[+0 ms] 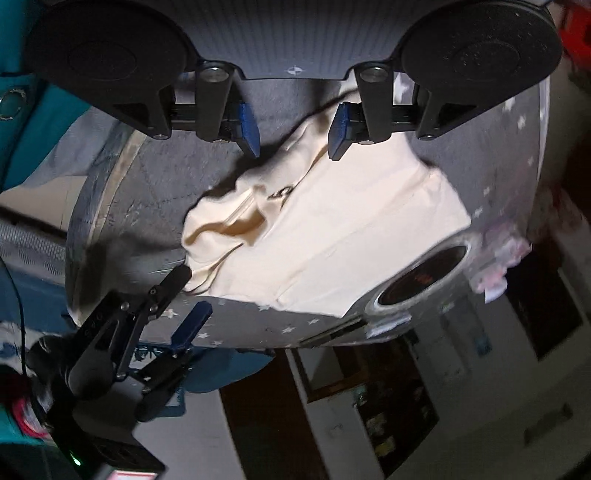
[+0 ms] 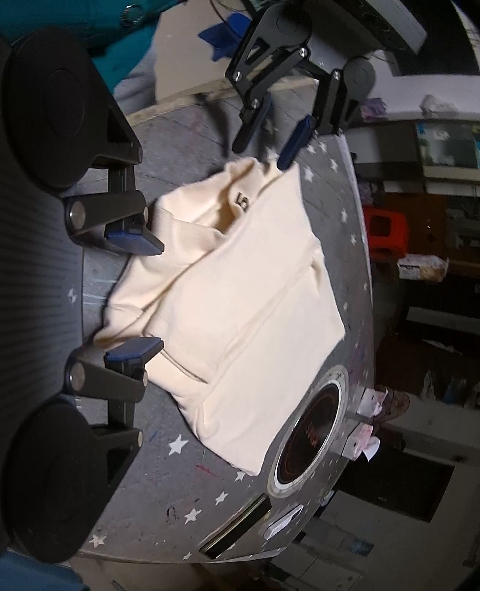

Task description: Fold clothes

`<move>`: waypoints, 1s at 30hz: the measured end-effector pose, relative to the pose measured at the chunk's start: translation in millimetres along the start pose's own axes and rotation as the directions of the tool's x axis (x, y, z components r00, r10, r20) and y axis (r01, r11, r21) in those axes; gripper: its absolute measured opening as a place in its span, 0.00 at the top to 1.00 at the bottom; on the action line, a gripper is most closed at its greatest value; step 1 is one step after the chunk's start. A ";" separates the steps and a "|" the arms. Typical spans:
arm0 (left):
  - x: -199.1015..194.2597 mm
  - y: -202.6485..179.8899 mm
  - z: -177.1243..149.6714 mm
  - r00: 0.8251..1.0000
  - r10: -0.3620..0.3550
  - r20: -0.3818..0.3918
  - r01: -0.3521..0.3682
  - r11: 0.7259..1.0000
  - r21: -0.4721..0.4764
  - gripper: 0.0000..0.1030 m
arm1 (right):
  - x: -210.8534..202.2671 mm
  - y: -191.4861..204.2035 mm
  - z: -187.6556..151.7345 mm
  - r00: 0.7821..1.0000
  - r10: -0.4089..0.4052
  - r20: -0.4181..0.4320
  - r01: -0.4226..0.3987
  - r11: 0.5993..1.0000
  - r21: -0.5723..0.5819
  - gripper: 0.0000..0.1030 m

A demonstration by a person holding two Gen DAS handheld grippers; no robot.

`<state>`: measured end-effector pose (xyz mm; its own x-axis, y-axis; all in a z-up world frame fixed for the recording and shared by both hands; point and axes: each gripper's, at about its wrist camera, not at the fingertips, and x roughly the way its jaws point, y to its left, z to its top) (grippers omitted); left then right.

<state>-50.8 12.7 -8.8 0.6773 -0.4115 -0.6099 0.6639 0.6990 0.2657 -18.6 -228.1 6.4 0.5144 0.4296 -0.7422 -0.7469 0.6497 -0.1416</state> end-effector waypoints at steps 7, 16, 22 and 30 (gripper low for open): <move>11.9 -11.1 3.5 1.000 0.007 0.029 -0.009 0.997 0.077 0.77 | 5.5 13.3 -4.7 1.000 0.005 -0.015 -0.007 0.997 -0.078 0.37; 18.1 27.8 20.0 0.997 -0.026 0.067 0.034 0.992 -0.125 0.91 | 16.0 23.6 -4.9 0.999 -0.008 0.041 0.015 0.984 -0.177 0.35; 28.6 50.4 27.0 0.997 -0.046 0.064 0.059 0.973 -0.222 0.91 | 34.7 22.1 2.8 0.997 -0.006 0.071 0.021 0.978 -0.207 0.52; 18.0 35.8 11.3 0.999 -0.048 0.024 0.052 0.988 -0.147 0.69 | 40.9 -1.2 13.3 0.998 0.050 0.048 -0.047 0.996 -0.076 0.84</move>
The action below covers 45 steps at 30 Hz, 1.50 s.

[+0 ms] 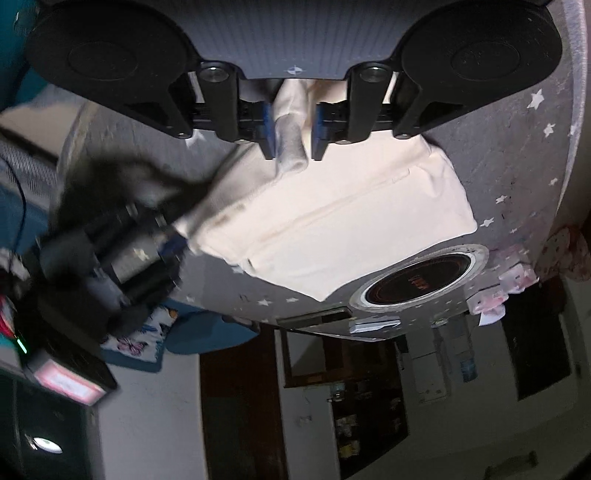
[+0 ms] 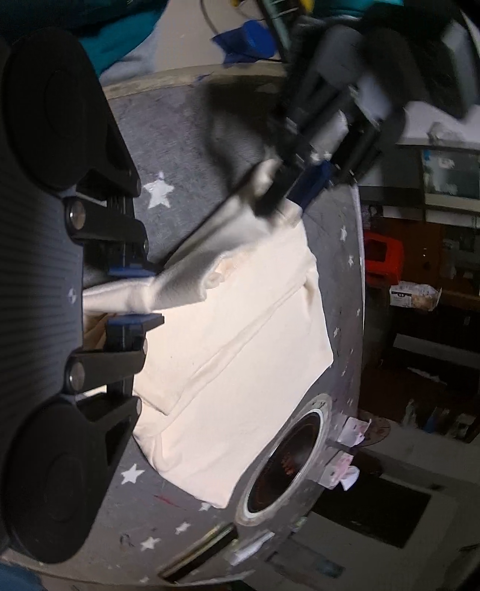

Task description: Fold clothes

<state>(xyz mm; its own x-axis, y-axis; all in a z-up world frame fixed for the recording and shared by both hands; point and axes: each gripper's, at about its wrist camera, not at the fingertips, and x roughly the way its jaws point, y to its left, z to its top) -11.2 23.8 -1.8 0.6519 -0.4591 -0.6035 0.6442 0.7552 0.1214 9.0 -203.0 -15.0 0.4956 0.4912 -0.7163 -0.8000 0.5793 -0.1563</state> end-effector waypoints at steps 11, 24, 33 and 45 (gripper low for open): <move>2.5 -9.3 -23.8 0.996 0.078 -0.049 -0.070 0.986 0.153 0.56 | -7.9 -17.3 9.3 0.999 -0.002 0.038 -0.002 0.995 0.104 0.87; -17.5 -0.3 -15.0 0.999 0.030 -0.022 -0.029 0.999 0.044 0.94 | -26.6 -5.0 3.9 0.996 -0.033 0.081 0.024 0.993 0.115 0.91; -76.9 -29.4 -17.5 0.999 -0.045 0.020 0.045 0.999 -0.006 0.95 | -85.8 26.8 -4.6 0.994 -0.009 0.105 0.002 0.997 0.072 0.91; -105.9 -26.2 8.1 0.993 -0.027 0.114 0.031 0.999 -0.038 0.95 | -135.7 45.9 2.0 0.992 0.010 0.123 -0.019 0.997 0.072 0.92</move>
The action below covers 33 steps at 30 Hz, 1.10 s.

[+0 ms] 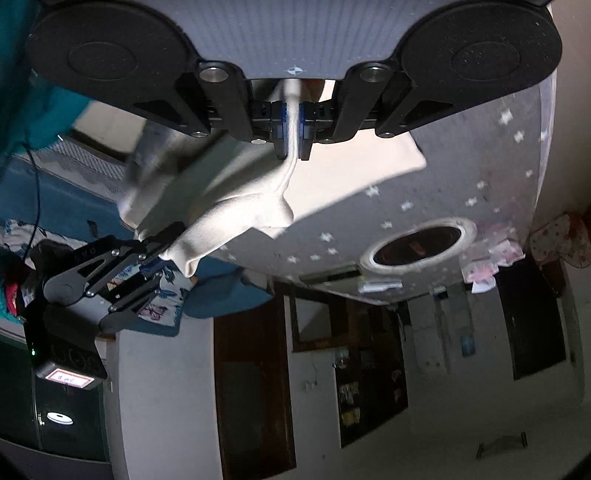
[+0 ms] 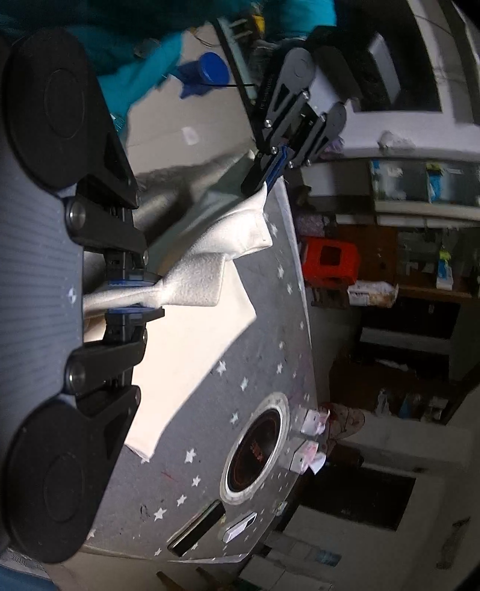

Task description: Fold clothes

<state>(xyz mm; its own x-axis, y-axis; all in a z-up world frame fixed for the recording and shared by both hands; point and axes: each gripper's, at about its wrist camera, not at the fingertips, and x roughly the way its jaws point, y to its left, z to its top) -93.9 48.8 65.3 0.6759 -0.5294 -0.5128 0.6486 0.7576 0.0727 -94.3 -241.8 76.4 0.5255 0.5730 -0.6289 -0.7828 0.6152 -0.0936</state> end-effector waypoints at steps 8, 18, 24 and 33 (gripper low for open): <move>48.0 42.4 28.9 0.999 0.031 -0.013 -0.031 0.999 0.007 0.95 | 41.1 -61.4 23.6 0.999 -0.034 0.008 0.033 0.997 0.074 0.92; 147.3 94.8 37.3 0.988 0.085 -0.128 -0.091 0.995 -0.042 0.95 | 119.3 -123.8 32.4 0.997 -0.061 -0.049 0.068 0.986 0.155 0.93; 198.7 110.5 25.4 0.969 0.155 -0.192 -0.176 0.979 -0.098 0.93 | 161.8 -146.0 16.4 0.990 -0.116 -0.082 0.134 0.956 0.262 0.91; 211.3 114.5 25.9 0.961 0.196 -0.197 -0.221 0.969 -0.113 0.84 | 167.8 -160.2 6.4 0.980 -0.181 -0.084 0.199 0.886 0.419 0.78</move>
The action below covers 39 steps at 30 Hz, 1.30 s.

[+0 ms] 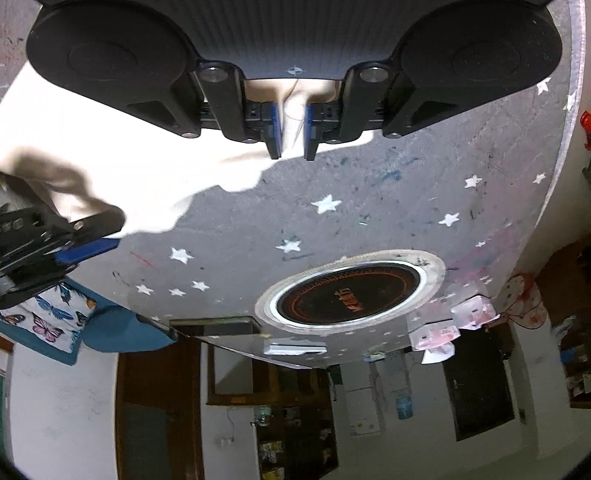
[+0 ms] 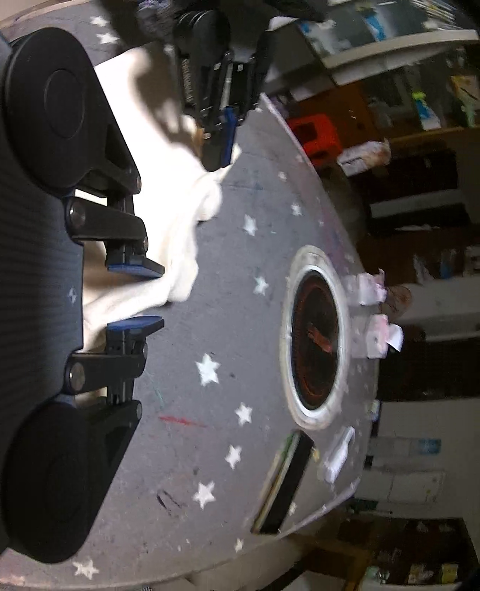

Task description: Fold clothes

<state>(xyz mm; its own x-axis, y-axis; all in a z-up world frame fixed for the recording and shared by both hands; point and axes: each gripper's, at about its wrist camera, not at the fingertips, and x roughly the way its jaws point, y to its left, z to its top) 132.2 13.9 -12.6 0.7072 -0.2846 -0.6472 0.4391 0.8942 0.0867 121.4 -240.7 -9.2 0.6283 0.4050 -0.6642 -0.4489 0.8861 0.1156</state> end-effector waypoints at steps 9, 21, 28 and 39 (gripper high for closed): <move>-19.7 -11.7 14.8 0.997 -0.074 0.036 0.075 0.997 -0.022 0.84 | 4.2 27.0 8.7 0.996 0.085 0.014 -0.084 0.996 -0.030 0.81; 17.6 -29.9 21.7 0.993 -0.116 -0.035 0.115 0.993 -0.007 0.85 | 33.0 30.6 5.4 0.999 0.041 -0.028 -0.042 0.999 -0.026 0.85; 19.5 -26.1 21.6 0.995 -0.090 -0.032 0.090 0.996 -0.002 0.84 | 21.8 33.8 8.5 0.999 0.034 0.026 -0.034 0.999 -0.014 0.85; -7.4 -25.4 17.3 0.995 -0.095 0.009 0.095 0.995 -0.008 0.84 | -6.2 30.9 -0.8 0.999 0.032 0.025 -0.031 0.998 -0.045 0.85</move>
<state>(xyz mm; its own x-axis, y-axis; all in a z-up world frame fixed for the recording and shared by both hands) 125.4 -12.7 3.1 0.6674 -0.3714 -0.6455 0.5000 0.8658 0.0189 103.1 -216.0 -2.2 0.6293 0.4392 -0.6411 -0.4967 0.8618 0.1028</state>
